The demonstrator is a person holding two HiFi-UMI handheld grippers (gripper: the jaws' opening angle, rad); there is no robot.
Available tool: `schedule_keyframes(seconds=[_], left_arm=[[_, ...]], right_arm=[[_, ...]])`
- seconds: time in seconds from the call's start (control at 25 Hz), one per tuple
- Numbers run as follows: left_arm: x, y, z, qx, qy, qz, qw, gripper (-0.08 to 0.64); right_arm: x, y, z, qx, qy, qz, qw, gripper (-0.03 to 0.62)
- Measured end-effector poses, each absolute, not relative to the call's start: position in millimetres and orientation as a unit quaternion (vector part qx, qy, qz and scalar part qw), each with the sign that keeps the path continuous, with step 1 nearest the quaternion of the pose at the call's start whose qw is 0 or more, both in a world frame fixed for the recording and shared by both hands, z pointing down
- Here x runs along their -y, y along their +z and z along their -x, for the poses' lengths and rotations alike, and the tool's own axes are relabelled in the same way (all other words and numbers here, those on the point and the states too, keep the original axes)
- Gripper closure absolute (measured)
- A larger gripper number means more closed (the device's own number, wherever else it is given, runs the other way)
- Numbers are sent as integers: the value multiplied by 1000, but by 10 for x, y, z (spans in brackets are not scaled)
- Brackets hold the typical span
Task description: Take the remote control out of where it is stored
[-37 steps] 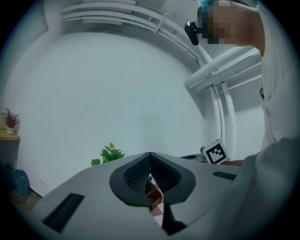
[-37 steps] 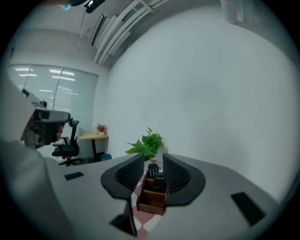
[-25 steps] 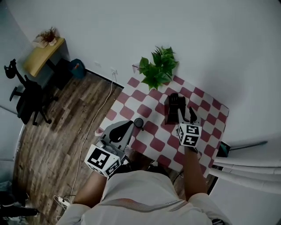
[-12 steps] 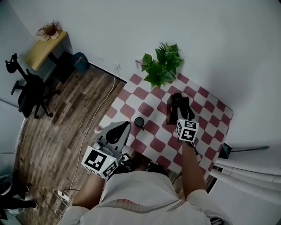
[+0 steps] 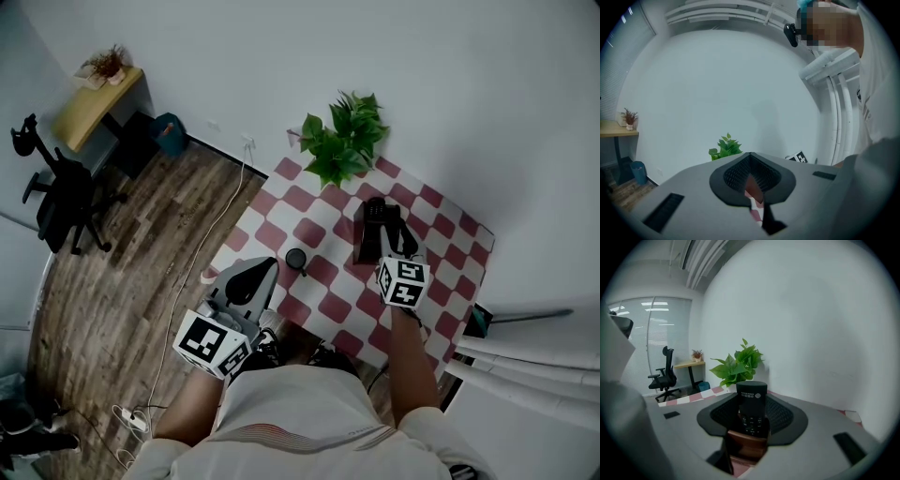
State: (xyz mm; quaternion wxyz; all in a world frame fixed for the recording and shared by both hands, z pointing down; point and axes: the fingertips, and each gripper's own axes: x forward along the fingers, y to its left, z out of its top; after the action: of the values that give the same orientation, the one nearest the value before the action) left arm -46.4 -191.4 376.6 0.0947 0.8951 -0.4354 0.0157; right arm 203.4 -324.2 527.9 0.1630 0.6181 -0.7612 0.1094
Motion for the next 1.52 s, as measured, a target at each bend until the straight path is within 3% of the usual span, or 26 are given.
schedule_keyframes(seconds=[0.24,0.56,0.88,1.16,1.52], left_arm=[[1842,3720,403,421,8,-902,90,552],[1756,3685,315,397,-1,-913,91,554],[1696,3657,230,378,-4,-921,91,554],[1664,3662,231,376,-3,-922,90,554],[1660,3721,283,384,4,-918,97,552]], right_arm=[[2993,4782,-2011,780,86,-604,137,405],[2437,4353,-2034,803,79,-564,175,406],[1854,4897,-2033,808,136,-468,330,406],[1372,5775,-2239,752,253,-399,459,407],[1080,6580,-2517,660,300,-319,611,407]])
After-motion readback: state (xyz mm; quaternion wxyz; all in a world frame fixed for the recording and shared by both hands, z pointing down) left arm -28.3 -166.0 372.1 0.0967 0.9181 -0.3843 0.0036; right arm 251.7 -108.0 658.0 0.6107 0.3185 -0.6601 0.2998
